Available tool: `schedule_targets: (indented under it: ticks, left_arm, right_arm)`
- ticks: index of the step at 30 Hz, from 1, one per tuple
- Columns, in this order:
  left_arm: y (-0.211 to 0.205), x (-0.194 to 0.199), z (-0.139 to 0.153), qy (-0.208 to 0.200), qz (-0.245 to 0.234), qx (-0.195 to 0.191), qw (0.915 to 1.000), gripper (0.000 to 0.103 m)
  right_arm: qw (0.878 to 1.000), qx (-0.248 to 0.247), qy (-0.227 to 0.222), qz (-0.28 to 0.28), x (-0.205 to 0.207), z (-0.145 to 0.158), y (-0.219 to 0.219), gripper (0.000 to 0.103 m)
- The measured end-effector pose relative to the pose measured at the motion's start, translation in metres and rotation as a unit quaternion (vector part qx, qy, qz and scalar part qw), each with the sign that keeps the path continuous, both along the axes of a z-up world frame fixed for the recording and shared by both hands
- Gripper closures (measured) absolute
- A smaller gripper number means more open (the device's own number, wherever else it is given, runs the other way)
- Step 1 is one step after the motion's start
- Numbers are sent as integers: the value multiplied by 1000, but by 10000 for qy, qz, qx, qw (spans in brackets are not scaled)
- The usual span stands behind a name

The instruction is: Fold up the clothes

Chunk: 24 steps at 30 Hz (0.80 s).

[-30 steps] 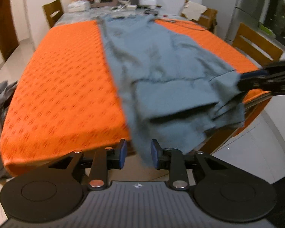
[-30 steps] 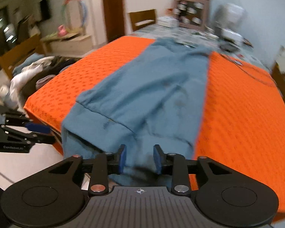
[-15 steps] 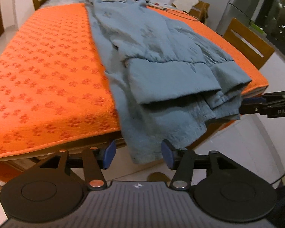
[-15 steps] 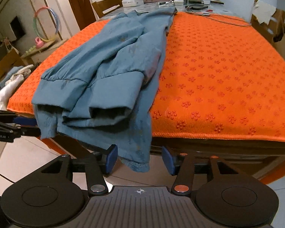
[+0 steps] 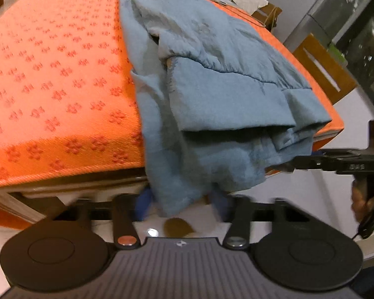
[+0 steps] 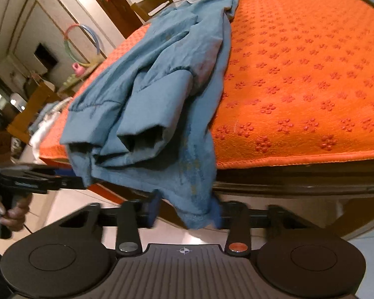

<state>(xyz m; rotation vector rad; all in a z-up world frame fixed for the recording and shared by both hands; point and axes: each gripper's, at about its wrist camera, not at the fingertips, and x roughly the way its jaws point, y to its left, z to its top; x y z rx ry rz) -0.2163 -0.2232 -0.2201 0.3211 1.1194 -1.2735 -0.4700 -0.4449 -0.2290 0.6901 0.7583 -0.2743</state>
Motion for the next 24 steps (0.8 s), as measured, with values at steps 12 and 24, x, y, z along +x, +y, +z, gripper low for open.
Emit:
schedule_targets:
  ticks: [12,24]
  left_arm:
    - [20,7,65,546,-33,-697,9961,99]
    - [-18,39,148,474,263,-1432,9882,100]
  right_arm:
    - [9972,434,-590,112,-26,65,-9,95]
    - [9912,345,-1266,-158,5,157,-62,97]
